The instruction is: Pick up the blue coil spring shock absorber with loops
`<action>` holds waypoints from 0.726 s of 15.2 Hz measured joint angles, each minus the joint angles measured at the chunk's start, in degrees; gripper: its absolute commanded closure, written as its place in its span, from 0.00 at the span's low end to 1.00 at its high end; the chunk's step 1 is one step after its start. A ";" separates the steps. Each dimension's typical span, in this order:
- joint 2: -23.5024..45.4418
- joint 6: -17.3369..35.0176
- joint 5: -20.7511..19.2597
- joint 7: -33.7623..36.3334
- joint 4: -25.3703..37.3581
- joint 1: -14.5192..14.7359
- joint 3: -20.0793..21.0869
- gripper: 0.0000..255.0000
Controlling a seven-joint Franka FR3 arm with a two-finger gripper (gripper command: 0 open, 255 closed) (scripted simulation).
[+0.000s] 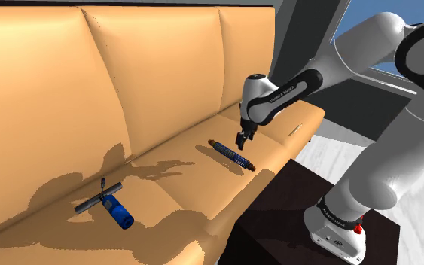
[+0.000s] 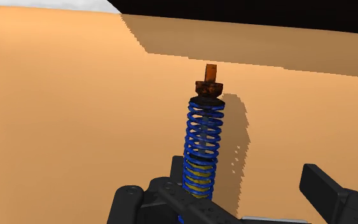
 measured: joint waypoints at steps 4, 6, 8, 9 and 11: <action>9.38 6.20 -1.60 0.92 4.17 -0.07 -0.30 0.00; 13.92 8.84 -2.40 1.06 6.52 -0.22 -0.71 0.00; 18.94 11.35 -3.10 1.28 9.54 -0.28 -1.14 0.00; 21.02 12.46 -3.44 1.65 10.72 -0.08 -1.29 0.00; 24.24 13.55 -3.75 2.16 13.10 0.26 -1.41 0.00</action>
